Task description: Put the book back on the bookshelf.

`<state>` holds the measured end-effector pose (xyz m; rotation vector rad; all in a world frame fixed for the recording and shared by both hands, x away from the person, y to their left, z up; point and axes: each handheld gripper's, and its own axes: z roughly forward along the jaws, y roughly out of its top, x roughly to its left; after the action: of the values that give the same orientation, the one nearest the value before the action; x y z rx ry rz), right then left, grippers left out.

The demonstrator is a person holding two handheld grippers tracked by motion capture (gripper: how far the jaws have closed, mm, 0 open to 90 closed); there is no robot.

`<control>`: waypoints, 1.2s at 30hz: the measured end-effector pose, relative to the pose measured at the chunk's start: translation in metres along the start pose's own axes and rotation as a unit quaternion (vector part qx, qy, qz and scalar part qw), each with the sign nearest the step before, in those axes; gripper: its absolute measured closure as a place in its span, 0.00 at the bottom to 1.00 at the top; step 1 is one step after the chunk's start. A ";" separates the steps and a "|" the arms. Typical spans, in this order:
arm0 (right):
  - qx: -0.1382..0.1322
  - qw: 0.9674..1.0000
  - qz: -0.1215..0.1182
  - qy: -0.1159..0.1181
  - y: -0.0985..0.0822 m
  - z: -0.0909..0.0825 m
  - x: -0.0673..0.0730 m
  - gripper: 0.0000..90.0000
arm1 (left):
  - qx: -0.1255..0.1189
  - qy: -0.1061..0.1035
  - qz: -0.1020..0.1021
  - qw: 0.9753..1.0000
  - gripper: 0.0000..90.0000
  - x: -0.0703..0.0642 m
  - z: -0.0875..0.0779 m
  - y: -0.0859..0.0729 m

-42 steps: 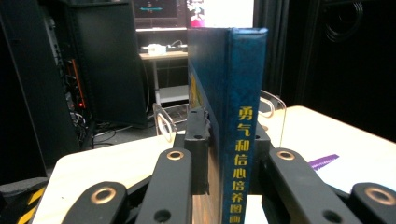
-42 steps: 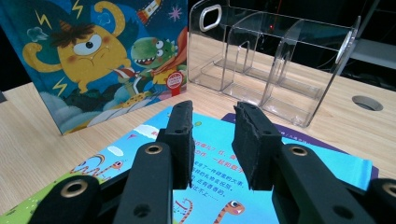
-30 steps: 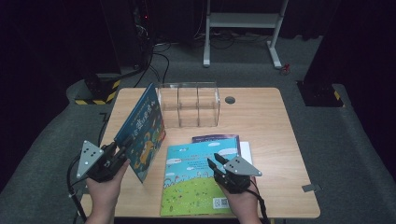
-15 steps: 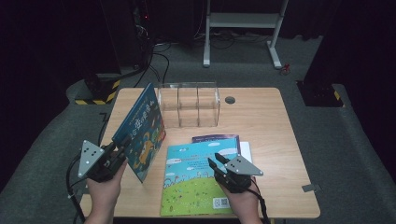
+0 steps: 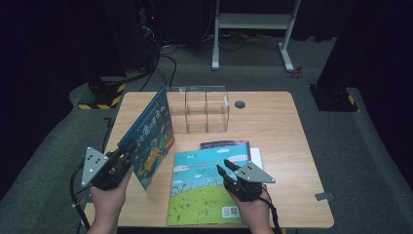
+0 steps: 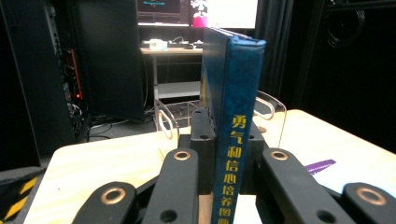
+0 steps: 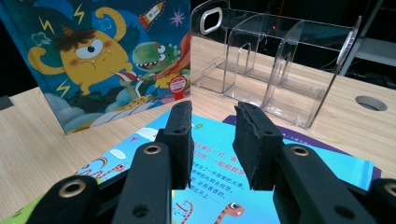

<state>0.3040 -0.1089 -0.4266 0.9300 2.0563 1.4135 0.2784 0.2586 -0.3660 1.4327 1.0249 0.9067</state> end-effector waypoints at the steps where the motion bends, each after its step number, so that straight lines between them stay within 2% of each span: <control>1: 0.000 1.000 0.000 0.000 0.000 0.000 0.000 0.74 | 0.003 0.006 -0.002 1.000 0.91 -0.001 0.000 0.001; 3: 0.000 1.000 0.000 0.000 0.000 0.000 0.000 0.74 | 0.007 0.015 -0.008 1.000 0.92 -0.002 0.001 0.003; 9: -0.003 1.000 0.000 -0.001 0.001 -0.001 -0.001 0.74 | 0.009 0.004 -0.010 1.000 0.91 0.001 0.008 0.010; 16: -0.005 1.000 0.002 -0.002 0.001 -0.002 -0.002 0.74 | 0.009 0.007 -0.015 1.000 0.92 0.000 0.018 0.020; 24: -0.008 1.000 0.004 -0.003 0.002 -0.004 -0.003 0.74 | 0.016 -0.005 -0.004 1.000 0.93 -0.005 0.033 0.038; 30: -0.011 1.000 0.005 -0.004 0.003 -0.006 -0.003 0.74 | 0.010 -0.010 -0.012 1.000 0.93 -0.007 0.045 0.049; 36: -0.013 1.000 0.007 -0.005 0.003 -0.007 -0.005 0.74 | -0.008 -0.002 -0.013 1.000 0.93 -0.006 0.050 0.060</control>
<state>0.3032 -0.1161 -0.4213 0.9401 2.0228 1.4375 0.3300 0.2350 -0.3114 1.4056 1.0285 0.8914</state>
